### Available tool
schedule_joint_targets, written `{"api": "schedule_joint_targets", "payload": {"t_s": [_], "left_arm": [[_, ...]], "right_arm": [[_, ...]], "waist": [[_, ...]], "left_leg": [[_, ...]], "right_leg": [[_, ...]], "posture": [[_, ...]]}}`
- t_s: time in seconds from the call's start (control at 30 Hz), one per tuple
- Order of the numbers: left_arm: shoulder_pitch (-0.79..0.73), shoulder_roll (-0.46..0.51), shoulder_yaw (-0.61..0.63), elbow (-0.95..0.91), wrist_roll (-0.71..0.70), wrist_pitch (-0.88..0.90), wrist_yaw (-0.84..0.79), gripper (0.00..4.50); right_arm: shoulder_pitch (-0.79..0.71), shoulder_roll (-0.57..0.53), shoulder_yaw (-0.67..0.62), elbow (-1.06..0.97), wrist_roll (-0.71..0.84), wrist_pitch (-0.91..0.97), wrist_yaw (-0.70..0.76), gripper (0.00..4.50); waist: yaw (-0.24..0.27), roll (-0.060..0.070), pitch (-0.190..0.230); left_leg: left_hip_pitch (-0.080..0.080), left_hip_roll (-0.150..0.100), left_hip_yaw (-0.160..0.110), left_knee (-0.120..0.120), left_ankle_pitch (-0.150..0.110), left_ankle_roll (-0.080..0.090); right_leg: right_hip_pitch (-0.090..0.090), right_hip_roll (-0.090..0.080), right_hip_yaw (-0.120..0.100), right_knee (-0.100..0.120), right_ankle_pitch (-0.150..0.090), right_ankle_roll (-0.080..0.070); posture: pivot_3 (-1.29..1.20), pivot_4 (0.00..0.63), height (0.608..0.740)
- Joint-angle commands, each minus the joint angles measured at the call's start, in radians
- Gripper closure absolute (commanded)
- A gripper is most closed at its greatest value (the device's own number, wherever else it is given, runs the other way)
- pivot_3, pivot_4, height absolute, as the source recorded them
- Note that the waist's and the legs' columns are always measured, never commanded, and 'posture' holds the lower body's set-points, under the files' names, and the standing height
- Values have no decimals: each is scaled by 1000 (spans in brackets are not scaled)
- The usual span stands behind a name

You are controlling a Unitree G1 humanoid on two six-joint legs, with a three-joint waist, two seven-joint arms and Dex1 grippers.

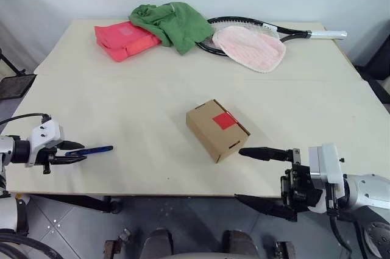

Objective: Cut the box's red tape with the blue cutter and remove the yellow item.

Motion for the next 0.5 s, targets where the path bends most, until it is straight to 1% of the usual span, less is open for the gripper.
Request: {"api": "schedule_joint_targets", "payload": {"t_s": [0.03,0.1,0.27,0.37,0.5], "left_arm": [[36,-21,-56,26,66,-5,-33,3218],[33,-32,-52,24,54,5,-30,3759],[27,-52,-39,9,34,-1,-23,3759],[18,-68,-25,-18,9,-23,-48,3759],[-4,-119,2,-109,-57,-20,-109,3759]], "right_arm": [[13,-14,-31,-51,40,8,-21,0],[17,-17,-35,-57,48,11,-28,0],[24,-21,-39,-55,53,9,-35,0],[29,-21,-33,-55,53,6,-33,0],[31,-16,-21,-45,40,-3,-25,0]], "waist": [[0,1,-1],[0,3,-2],[4,6,-3],[8,6,-3],[23,6,-3]], "left_leg": [[0,0,0,0,0,0],[0,0,0,0,0,0],[1,0,0,0,0,0],[1,0,0,1,0,1],[0,0,0,2,0,1]], "right_leg": [[0,0,0,0,0,0],[1,0,0,0,0,0],[3,0,0,-2,0,0],[4,0,0,-4,0,0],[4,0,0,-5,0,0]], "posture": [[0,150,740],[0,150,740],[0,150,740],[0,150,740],[0,150,740]]}}
